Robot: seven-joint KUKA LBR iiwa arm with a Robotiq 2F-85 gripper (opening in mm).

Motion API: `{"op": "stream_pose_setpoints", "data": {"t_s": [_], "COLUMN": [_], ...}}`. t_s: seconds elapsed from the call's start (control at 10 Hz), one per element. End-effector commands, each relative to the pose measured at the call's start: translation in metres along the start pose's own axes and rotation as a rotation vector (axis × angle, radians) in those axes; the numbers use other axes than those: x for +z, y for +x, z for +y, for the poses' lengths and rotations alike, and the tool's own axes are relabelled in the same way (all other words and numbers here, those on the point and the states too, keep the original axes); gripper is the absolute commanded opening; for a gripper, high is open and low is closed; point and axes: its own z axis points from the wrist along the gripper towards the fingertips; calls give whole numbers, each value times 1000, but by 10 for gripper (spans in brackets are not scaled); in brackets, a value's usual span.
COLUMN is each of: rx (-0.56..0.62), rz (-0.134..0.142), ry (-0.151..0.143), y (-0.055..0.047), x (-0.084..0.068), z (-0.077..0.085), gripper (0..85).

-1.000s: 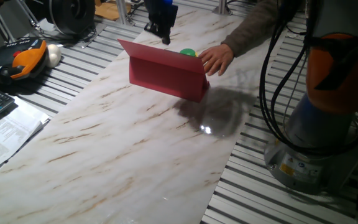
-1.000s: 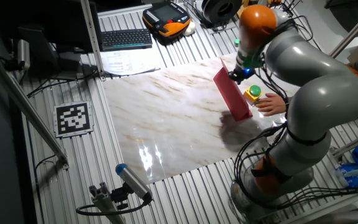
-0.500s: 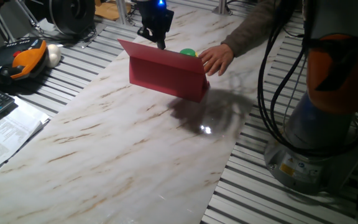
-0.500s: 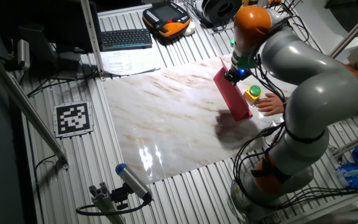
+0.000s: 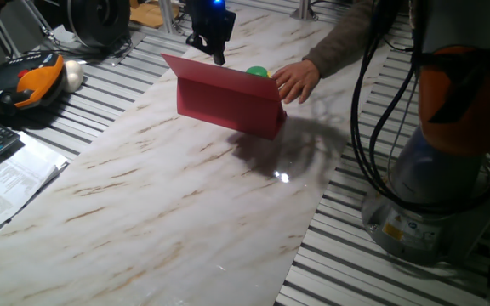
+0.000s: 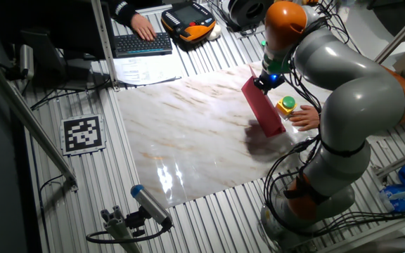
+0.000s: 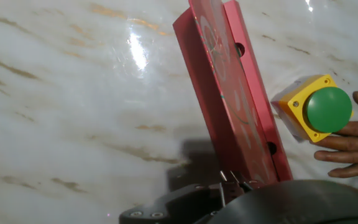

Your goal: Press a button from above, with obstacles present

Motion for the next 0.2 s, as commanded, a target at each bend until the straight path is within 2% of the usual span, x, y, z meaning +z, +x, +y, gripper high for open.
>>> {"op": "stream_pose_setpoints", "data": {"t_s": [0.0,0.1], "rx": [0,-1], "rz": [-4,-7], "ry": [3,9], "y": [2,3], "x": [-1,-1], "z": [0,0], "gripper": [0,0]}}
